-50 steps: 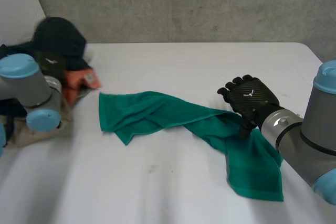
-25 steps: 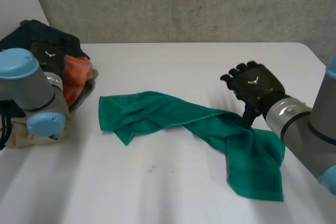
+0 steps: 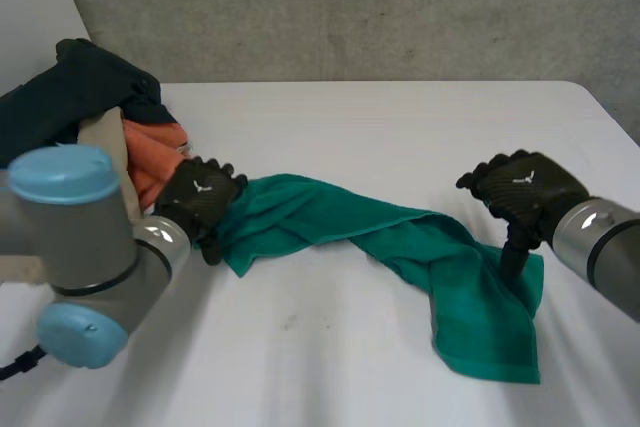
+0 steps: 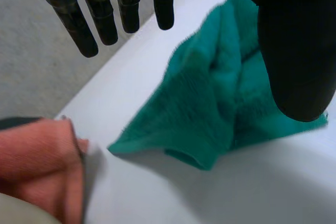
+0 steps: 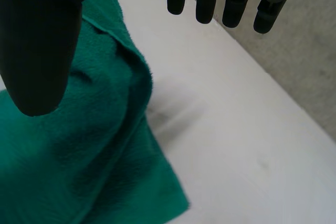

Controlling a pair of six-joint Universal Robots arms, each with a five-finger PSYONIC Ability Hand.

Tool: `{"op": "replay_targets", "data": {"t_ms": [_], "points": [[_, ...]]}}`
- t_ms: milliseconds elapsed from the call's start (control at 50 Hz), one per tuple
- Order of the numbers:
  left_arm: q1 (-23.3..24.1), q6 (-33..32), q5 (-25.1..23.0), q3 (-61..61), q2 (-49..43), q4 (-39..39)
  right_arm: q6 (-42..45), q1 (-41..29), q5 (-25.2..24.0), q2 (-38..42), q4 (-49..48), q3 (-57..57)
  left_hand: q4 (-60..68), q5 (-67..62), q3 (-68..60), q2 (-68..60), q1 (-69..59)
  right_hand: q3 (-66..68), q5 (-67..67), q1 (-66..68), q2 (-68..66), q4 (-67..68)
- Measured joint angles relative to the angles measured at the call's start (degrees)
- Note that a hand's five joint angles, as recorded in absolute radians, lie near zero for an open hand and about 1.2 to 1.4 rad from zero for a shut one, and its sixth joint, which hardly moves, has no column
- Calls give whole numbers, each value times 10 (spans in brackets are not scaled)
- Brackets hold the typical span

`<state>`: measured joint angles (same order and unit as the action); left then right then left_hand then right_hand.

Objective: Fold the laundry.

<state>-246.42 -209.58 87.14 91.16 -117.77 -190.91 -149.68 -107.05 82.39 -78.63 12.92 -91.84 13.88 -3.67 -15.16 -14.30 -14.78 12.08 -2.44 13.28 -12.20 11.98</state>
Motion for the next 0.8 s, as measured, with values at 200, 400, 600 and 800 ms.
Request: {"op": "replay_targets", "data": {"t_ms": [200, 400, 600, 800], "points": [[-1, -6, 5, -81, -116, -44, -107, -1, -1, 88, -57, -24, 168, -170, -154, -163, -178, 24, -23, 21, -23, 24], [3, -5, 9, -120, -135, -36, -103, 4, 0, 113, -71, -10, 546, -521, -528, -540, -512, 554, -541, 504, -547, 558], [24, 81, 7, -98, 61, 75, 46, 62, 4, -33, -27, 38, 546, -521, -528, -540, -512, 557, -541, 504, -547, 565], [27, 156, 1, -97, 175, 169, 190, 88, 2, -102, 58, 66, 546, -521, -530, -542, -512, 560, -541, 504, -547, 565]]}}
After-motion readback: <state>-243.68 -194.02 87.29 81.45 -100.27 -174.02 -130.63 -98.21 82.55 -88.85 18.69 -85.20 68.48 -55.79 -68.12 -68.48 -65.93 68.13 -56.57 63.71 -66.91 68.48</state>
